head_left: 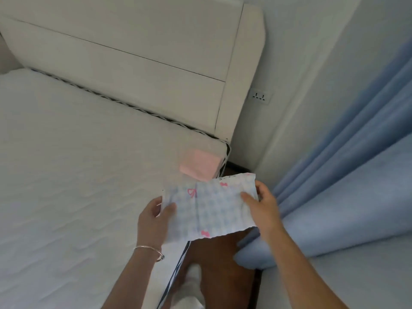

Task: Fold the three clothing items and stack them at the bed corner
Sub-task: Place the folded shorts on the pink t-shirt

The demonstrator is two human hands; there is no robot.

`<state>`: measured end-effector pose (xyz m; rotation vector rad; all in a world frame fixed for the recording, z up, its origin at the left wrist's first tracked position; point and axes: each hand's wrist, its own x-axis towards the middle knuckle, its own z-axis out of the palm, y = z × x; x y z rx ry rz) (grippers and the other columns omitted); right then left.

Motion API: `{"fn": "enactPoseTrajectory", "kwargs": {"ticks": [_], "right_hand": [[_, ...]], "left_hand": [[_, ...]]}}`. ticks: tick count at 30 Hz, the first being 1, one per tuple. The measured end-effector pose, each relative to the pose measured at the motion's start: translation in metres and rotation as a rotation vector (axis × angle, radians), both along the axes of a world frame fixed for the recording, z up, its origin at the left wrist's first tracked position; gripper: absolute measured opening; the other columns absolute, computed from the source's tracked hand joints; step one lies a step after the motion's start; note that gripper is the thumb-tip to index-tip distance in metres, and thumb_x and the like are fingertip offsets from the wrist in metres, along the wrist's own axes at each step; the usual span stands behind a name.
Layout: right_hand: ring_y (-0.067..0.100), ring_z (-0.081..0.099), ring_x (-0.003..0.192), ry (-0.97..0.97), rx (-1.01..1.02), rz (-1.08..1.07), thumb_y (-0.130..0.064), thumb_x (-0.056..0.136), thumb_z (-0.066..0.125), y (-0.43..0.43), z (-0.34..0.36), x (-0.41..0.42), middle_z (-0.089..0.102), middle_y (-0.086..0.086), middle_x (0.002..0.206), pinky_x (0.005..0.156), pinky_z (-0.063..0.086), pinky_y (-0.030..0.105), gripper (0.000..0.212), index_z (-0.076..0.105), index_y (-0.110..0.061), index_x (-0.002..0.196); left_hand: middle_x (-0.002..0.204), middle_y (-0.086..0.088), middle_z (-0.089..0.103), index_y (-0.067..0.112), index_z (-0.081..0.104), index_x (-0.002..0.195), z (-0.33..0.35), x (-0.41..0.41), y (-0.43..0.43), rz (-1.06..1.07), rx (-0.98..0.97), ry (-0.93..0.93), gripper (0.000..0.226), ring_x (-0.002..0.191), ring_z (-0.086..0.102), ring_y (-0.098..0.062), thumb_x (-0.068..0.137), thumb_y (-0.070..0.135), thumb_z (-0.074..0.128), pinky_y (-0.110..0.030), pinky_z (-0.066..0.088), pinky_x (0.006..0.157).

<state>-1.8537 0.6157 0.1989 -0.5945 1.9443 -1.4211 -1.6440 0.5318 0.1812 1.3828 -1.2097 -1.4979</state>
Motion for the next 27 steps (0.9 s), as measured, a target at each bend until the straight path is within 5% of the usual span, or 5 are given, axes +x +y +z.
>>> {"fn": "enactPoseTrajectory", "kwargs": {"ticks": [7, 12, 18, 23, 27], "right_hand": [[0.008, 0.057, 0.081, 0.097, 0.128, 0.097, -0.008, 0.089, 0.057, -0.121, -0.032, -0.071, 0.06, -0.007, 0.093, 0.067, 0.048, 0.023, 0.024, 0.054, -0.025, 0.106], [0.016, 0.06, 0.091, 0.134, 0.247, 0.216, -0.012, 0.089, 0.057, -0.202, -0.063, -0.111, 0.062, -0.005, 0.098, 0.083, 0.052, 0.037, 0.025, 0.057, -0.022, 0.111], [0.014, 0.055, 0.093, 0.211, 0.373, 0.377, -0.011, 0.089, 0.055, -0.284, -0.121, -0.153, 0.058, -0.005, 0.099, 0.075, 0.044, 0.026, 0.031, 0.055, -0.019, 0.119], [0.025, 0.057, 0.1, 0.353, 0.488, 0.548, -0.016, 0.088, 0.056, -0.346, -0.194, -0.179, 0.062, 0.004, 0.11, 0.087, 0.048, 0.043, 0.032, 0.055, -0.019, 0.12], [0.026, 0.056, 0.107, 0.357, 0.485, 0.654, -0.014, 0.088, 0.055, -0.382, -0.247, -0.187, 0.062, 0.006, 0.117, 0.093, 0.045, 0.04, 0.034, 0.054, -0.015, 0.122]], "left_hand": [[0.072, 0.001, 0.066, 0.019, 0.06, 0.078, -0.046, -0.067, -0.095, 0.041, 0.133, -0.037, 0.018, 0.061, 0.059, -0.011, 0.082, 0.002, 0.063, -0.028, 0.049, 0.059], [0.079, -0.007, 0.064, 0.013, 0.058, 0.084, -0.079, -0.099, -0.155, 0.068, 0.263, -0.037, 0.015, 0.069, 0.058, -0.021, 0.082, -0.002, 0.06, -0.033, 0.048, 0.064], [0.079, -0.006, 0.062, 0.015, 0.055, 0.081, -0.134, -0.14, -0.197, 0.186, 0.387, -0.03, 0.021, 0.069, 0.057, -0.018, 0.083, -0.006, 0.057, -0.031, 0.048, 0.063], [0.087, -0.008, 0.065, 0.016, 0.056, 0.084, -0.201, -0.171, -0.211, 0.337, 0.548, 0.003, 0.02, 0.081, 0.062, -0.027, 0.085, -0.004, 0.055, -0.046, 0.051, 0.08], [0.092, -0.01, 0.065, 0.013, 0.056, 0.09, -0.24, -0.188, -0.221, 0.468, 0.601, 0.057, 0.018, 0.085, 0.062, -0.028, 0.087, -0.004, 0.053, -0.045, 0.05, 0.081]]}}
